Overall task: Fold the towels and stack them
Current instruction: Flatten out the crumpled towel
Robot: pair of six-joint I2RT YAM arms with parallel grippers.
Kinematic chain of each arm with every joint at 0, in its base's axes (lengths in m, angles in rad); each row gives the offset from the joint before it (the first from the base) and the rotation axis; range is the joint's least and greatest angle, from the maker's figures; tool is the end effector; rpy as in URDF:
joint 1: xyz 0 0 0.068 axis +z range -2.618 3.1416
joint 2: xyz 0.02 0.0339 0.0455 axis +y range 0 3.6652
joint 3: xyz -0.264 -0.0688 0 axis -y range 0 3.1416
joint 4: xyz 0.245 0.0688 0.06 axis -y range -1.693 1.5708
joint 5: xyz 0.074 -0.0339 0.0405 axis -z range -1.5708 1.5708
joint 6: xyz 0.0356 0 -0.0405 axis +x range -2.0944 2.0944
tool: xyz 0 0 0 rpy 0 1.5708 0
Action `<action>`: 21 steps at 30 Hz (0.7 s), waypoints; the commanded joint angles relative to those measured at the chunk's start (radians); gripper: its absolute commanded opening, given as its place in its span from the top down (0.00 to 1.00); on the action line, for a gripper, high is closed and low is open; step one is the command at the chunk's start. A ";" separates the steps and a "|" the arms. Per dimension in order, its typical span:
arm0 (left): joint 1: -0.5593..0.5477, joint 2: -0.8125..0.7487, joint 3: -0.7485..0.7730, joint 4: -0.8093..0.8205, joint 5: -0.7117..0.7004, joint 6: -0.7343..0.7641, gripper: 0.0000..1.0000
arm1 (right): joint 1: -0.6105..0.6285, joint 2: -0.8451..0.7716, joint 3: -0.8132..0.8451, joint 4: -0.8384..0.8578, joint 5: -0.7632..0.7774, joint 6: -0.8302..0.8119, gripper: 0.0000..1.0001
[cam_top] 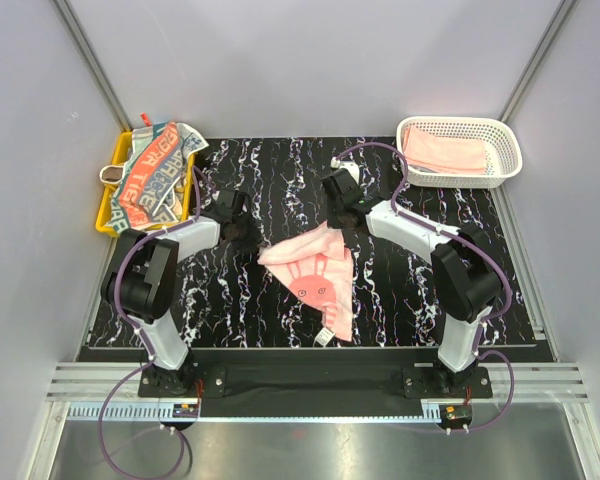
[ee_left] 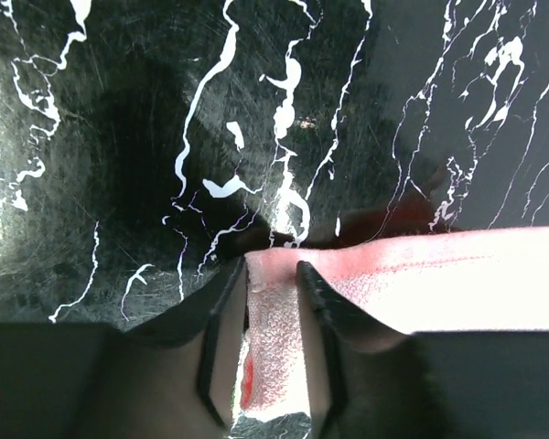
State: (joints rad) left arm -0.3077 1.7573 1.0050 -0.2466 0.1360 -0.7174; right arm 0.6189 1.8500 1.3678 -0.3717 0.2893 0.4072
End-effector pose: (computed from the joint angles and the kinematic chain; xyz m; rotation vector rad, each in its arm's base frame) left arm 0.3302 -0.1100 0.1574 -0.4883 2.6120 -0.5407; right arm 0.3388 0.2288 0.2253 -0.1222 2.3793 0.1355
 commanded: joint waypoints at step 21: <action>-0.069 -0.356 0.119 -0.180 -0.130 0.151 1.00 | -0.007 -0.239 -0.007 0.025 -0.076 -0.057 1.00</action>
State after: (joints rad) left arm -0.3298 1.5303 1.0637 -0.3935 0.0628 -0.6258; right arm 0.6186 1.7535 1.3602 -0.3801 0.2596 0.3885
